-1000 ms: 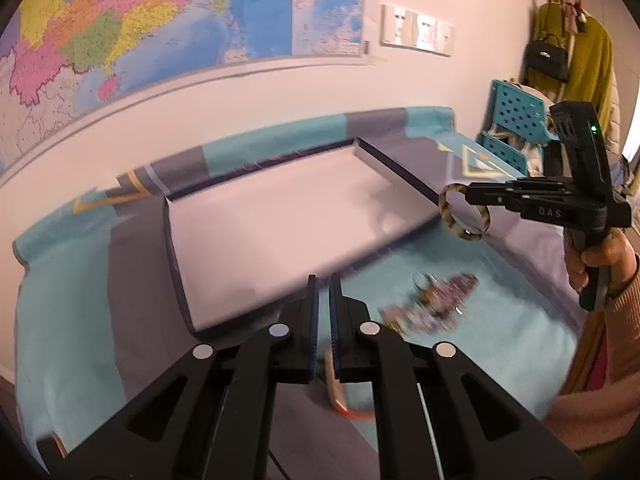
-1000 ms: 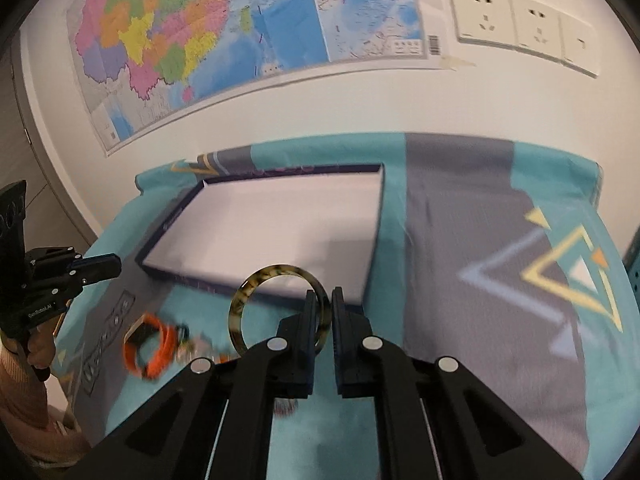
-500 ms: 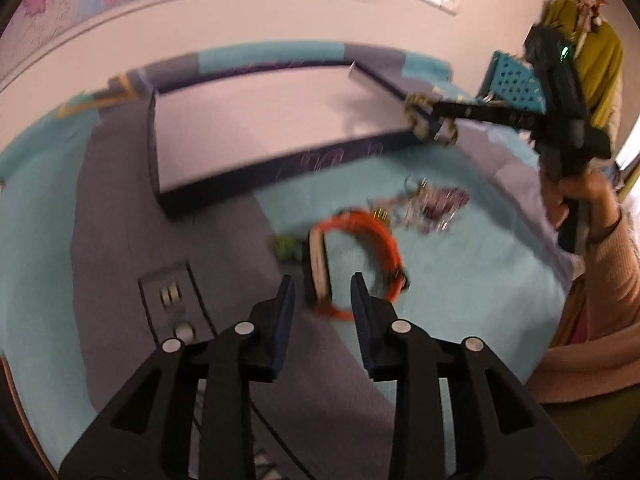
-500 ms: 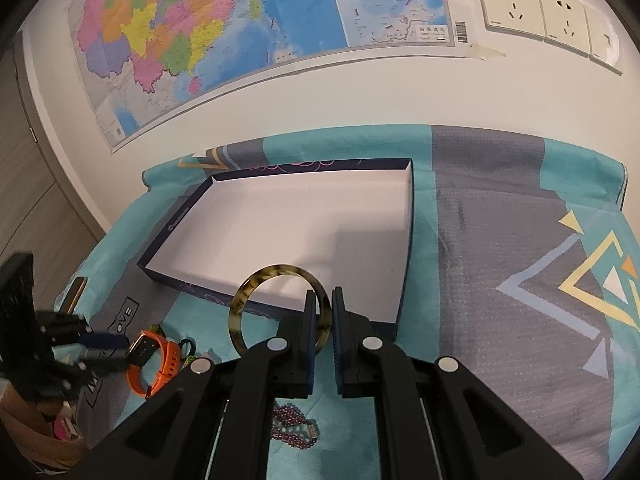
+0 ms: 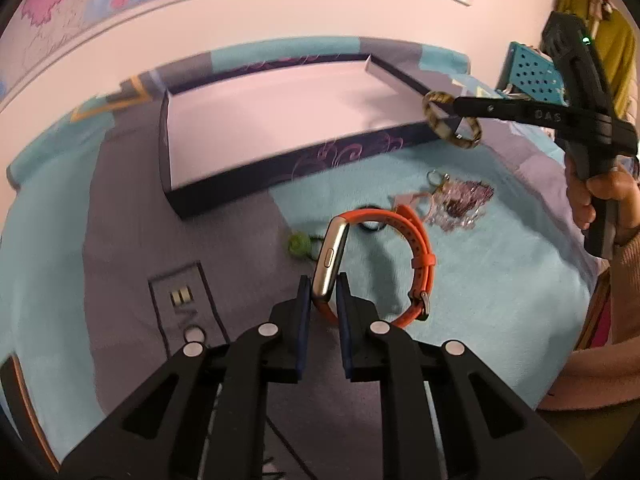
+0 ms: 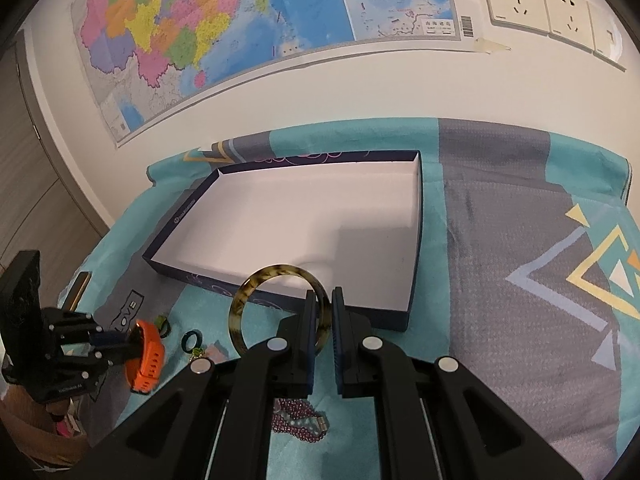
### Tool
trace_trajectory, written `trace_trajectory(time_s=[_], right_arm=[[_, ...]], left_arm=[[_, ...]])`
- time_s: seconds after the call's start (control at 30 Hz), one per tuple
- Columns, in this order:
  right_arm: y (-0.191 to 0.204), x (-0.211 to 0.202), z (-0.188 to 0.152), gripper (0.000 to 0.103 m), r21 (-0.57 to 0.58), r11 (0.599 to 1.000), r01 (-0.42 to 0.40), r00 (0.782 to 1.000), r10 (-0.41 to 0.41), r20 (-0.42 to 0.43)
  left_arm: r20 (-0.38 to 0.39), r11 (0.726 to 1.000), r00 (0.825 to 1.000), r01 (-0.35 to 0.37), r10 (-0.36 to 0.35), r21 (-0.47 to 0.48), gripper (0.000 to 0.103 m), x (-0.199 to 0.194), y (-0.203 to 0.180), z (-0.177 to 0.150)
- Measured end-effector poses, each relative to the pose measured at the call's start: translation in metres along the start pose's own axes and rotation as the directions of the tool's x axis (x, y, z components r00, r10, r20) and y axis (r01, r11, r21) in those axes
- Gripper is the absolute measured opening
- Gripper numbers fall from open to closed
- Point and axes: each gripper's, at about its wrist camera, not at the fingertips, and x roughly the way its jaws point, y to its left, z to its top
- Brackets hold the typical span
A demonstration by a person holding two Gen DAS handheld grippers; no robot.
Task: Organize jewelry
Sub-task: 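Lift and carry the watch and bangle over the white box lid, then lower the watch and bangle into the box and open both tools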
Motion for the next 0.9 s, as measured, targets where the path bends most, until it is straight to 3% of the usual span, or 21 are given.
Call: trace_trajectory(time_s=[0.2,0.43,0.63,0.9], right_arm=[[0.0,0.006,0.014,0.006,-0.007,1.0,0.001,1.0,-0.001,0.015],[-0.003,0.035,0.052,0.006,-0.013,0.999,0.031,0.999,-0.03,0.014],[-0.01,0.073,0.081,0.006,0.005,0.999,0.048,0.999,-0.048,-0.022],[-0.018,0.124,0.11,0.006,0.015,0.994,0.111,0.99,-0.109,-0.094]], left_arm=[[0.073,0.996,0.996,-0.055,0.05,0.076,0.013,-0.012,0.007,0.037],[0.117,0.986,0.989,-0.105,0.09,0.131,0.013,0.003,0.023,0.094],[0.09,0.977,0.988,-0.138,0.125,0.165,0.013,0.04,0.035,0.132],[0.04,0.956,0.985,-0.173,0.168,0.236,0.013,0.086,0.047,0.157]])
